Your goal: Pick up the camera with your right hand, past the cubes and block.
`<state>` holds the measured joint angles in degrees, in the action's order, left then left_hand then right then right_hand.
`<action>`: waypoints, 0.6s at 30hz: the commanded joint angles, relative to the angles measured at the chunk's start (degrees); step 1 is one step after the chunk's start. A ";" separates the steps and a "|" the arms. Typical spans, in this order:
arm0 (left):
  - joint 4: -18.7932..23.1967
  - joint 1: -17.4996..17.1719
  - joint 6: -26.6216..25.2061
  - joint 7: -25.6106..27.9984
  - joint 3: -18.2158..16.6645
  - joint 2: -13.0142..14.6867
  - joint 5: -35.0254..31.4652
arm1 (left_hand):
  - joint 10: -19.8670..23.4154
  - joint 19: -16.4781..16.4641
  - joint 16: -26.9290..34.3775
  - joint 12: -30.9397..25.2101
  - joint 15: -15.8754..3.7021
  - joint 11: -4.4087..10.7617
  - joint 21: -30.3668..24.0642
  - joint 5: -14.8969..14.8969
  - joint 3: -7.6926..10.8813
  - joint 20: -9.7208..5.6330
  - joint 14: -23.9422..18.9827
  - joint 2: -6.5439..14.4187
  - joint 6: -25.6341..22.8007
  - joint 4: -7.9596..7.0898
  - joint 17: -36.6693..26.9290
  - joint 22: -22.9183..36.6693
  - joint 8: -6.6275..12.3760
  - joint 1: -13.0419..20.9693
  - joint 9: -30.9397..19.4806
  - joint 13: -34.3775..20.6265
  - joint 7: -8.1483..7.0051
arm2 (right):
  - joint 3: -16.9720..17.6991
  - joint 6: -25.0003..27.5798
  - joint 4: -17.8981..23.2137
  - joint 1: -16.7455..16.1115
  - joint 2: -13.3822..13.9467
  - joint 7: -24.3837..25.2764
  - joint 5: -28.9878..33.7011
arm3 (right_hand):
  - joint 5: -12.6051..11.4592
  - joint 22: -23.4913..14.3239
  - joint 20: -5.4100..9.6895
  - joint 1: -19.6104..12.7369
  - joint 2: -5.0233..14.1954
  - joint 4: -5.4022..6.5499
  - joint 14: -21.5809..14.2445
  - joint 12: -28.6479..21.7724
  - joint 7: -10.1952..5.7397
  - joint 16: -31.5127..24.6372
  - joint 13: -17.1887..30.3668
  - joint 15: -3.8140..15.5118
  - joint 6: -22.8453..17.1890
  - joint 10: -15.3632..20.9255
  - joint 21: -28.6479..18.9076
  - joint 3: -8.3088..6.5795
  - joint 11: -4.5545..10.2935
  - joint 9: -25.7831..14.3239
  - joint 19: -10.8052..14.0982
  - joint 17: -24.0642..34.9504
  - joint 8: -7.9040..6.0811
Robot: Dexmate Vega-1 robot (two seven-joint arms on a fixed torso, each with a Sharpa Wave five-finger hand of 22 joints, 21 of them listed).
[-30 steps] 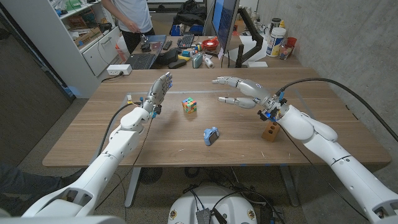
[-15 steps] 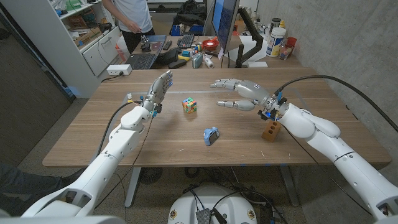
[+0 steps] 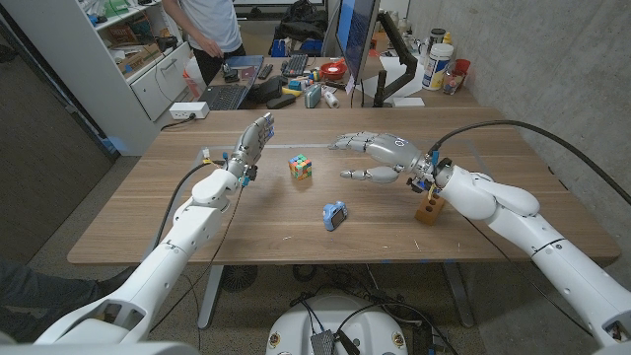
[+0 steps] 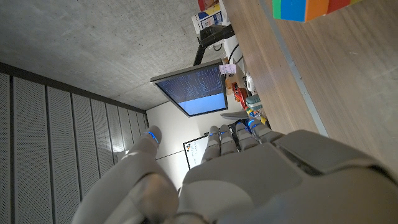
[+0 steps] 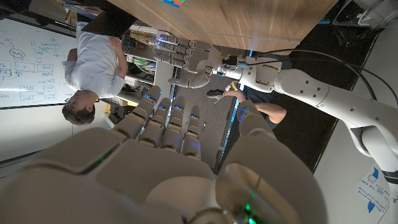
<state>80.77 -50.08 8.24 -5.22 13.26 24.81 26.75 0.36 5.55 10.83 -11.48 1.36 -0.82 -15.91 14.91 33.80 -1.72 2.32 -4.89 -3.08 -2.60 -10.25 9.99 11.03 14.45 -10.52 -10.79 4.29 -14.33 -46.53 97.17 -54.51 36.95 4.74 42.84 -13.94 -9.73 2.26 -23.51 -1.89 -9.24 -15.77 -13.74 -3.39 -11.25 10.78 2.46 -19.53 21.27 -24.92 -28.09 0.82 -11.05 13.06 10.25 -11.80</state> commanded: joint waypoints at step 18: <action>-0.21 -0.27 0.23 -0.20 -0.44 0.35 0.30 | -0.09 0.07 0.01 -0.09 -0.15 -0.21 0.47 0.52 -0.31 0.10 0.49 0.60 -0.18 -0.08 -0.31 0.30 0.26 0.20 -0.24 -0.18 0.18 | -4.34 2.95 2.31 1.25 4.58 -3.81 1.40 | -0.44 -0.23 0.78 -1.70 -0.55 -0.15 -0.45 0.43 -0.13 0.26 0.27 1.95 0.48 0.33 0.86 -0.80 0.16 -0.22 0.38 0.26 0.35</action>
<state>80.40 -50.40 8.36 -5.23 13.02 24.99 26.89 0.36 5.55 10.83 -11.48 1.35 -0.82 -15.56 14.91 33.81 -1.72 2.31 -4.89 -3.08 -2.60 -10.25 9.99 11.03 14.45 -10.52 -10.79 4.29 -17.30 -44.01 98.79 -53.54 40.28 2.98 44.66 -13.94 -9.73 2.26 -24.49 -2.26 -9.30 -15.77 -13.30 -3.59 -11.02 10.77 2.46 -19.34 21.27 -24.15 -28.50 0.81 -11.05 13.06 10.25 -11.80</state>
